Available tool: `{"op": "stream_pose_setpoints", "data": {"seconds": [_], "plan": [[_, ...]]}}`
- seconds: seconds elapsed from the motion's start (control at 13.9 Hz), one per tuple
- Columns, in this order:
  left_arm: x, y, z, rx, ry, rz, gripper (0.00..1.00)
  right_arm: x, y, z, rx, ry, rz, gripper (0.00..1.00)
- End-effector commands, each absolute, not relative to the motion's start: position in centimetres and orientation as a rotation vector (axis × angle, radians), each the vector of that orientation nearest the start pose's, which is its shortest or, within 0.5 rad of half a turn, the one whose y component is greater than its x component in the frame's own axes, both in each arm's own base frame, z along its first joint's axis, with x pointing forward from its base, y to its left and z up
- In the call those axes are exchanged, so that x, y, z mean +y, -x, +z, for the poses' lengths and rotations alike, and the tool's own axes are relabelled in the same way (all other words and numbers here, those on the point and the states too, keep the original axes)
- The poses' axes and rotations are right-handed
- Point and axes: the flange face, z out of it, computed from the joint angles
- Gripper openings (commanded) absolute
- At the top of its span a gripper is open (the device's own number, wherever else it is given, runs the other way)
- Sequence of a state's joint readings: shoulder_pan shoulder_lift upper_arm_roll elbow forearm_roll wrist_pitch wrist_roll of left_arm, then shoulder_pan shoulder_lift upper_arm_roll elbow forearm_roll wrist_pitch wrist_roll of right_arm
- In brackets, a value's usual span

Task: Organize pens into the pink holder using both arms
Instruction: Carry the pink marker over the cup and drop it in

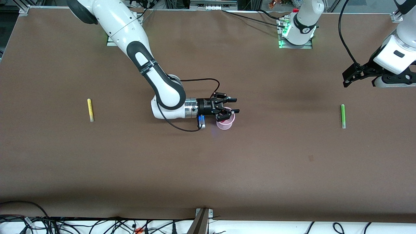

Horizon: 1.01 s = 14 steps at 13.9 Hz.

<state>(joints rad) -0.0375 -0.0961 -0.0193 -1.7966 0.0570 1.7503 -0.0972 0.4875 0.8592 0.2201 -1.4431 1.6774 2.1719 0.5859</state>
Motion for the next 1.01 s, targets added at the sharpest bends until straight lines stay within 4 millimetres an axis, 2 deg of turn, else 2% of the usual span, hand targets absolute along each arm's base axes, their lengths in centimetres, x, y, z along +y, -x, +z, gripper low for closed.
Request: {"op": "stream_pose_setpoints", "data": {"seconds": [0.0, 0.14, 0.29, 0.43, 0.65, 0.86, 0.93], "plan": [[-2.6, -54.0, 59.1, -0.060, 3.089, -0.075, 1.00, 47.9, -57.3, 24.0, 1.026, 1.541, 0.997, 1.00], [-2.5, -54.0, 59.1, -0.060, 3.090, -0.075, 1.00, 45.8, -59.0, 26.5, 0.973, 1.663, 0.893, 1.00], [-2.4, -54.0, 59.2, -0.062, 3.089, -0.077, 1.00, 42.8, -61.1, 30.6, 0.882, 1.843, 0.731, 1.00], [-2.4, -54.0, 59.2, -0.065, 3.089, -0.077, 1.00, 39.9, -62.4, 34.0, 0.791, 2.008, 0.599, 1.00], [-2.2, -54.0, 59.2, -0.070, 3.089, -0.077, 1.00, 34.8, -62.6, 37.8, 0.633, 2.224, 0.567, 1.00], [-2.2, -54.0, 59.2, -0.067, 3.089, -0.077, 1.00, 29.5, -62.1, 41.8, 0.408, 2.504, 0.351, 1.00], [-2.2, -54.0, 59.2, -0.067, 3.089, -0.077, 1.00, 27.8, -61.7, 42.9, 0.357, 2.587, 0.366, 1.00]]}}
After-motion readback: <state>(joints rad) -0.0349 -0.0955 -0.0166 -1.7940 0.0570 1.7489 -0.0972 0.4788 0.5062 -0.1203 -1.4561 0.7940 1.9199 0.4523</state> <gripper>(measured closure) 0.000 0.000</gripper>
